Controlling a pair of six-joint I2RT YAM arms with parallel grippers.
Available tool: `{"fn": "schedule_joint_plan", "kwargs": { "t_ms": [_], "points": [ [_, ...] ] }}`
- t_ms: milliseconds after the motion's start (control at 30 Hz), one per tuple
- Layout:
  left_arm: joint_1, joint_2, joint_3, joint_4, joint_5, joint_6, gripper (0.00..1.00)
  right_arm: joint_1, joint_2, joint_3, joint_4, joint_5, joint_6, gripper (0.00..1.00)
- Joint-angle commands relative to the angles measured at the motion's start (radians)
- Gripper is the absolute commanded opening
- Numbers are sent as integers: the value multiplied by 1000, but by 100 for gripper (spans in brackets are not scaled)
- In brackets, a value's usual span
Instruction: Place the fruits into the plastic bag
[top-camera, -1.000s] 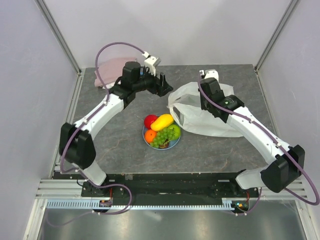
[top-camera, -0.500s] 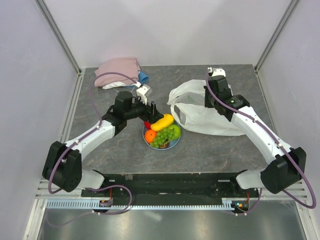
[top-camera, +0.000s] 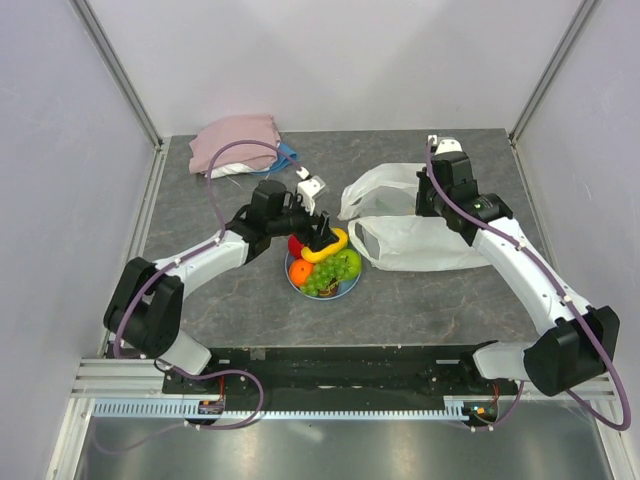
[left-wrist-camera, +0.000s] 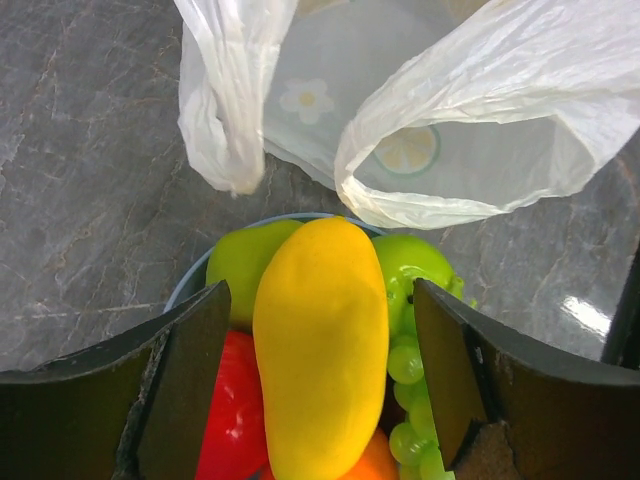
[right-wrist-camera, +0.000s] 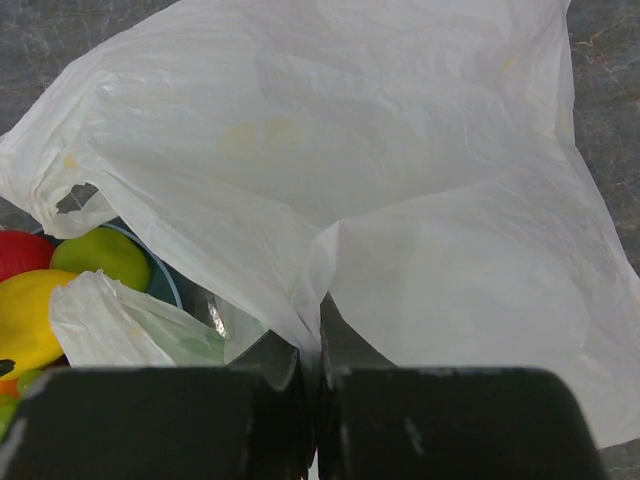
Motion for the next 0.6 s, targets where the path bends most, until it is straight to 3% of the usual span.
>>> {"fn": "schedule_joint_plan", "kwargs": {
  "t_ms": [0, 300, 567],
  "points": [
    [-16, 35, 54, -5, -66, 110, 80, -14, -34, -10, 39, -50, -5, 0],
    [-25, 69, 71, -42, -98, 156, 84, -34, -30, -24, 57, -95, -6, 0],
    [-25, 104, 85, -65, -34, 147, 83, -44, -29, -32, 64, -96, -5, 0]
  ]
}}
